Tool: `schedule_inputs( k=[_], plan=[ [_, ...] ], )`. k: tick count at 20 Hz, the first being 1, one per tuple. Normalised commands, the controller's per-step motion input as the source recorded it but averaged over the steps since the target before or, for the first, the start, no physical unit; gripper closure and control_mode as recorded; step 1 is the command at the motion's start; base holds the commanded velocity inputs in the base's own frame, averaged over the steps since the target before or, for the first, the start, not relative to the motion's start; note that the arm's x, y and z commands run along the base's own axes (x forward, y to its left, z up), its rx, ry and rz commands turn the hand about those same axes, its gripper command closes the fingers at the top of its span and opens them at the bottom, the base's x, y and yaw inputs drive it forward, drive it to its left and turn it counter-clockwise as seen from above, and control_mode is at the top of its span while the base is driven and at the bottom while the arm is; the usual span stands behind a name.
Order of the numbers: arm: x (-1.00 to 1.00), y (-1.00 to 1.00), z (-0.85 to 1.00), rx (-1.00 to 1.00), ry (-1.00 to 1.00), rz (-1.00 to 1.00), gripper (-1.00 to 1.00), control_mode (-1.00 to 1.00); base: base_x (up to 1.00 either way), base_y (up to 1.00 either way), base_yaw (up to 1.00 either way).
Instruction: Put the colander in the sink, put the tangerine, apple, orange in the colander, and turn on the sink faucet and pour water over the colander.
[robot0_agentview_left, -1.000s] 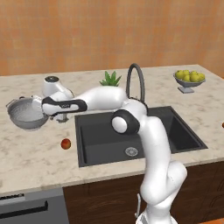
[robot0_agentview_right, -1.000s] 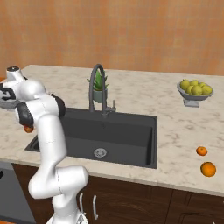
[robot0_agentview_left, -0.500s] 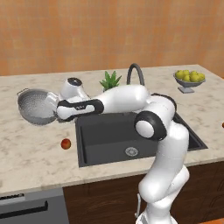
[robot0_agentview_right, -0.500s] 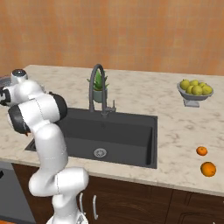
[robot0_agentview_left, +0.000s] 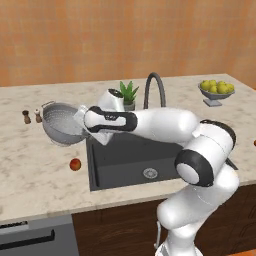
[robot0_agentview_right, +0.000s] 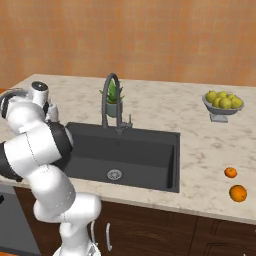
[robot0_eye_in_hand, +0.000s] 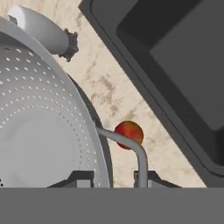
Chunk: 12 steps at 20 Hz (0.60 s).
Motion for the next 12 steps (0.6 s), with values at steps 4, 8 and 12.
schedule_inputs(
  k=[4,8,12],
  plan=[
    [-0.37,-0.69,0.19,-0.04,0.22,0.0,1.0,-1.0,0.0,0.0,0.0],
    [-0.32,-0.67,0.08,-0.09,0.2,0.0,1.0,-1.0,0.0,0.0,0.0],
    [-0.35,-0.69,0.07,-0.09,0.19,0.0,1.0,-1.0,0.0,0.0,0.0]
  ],
)
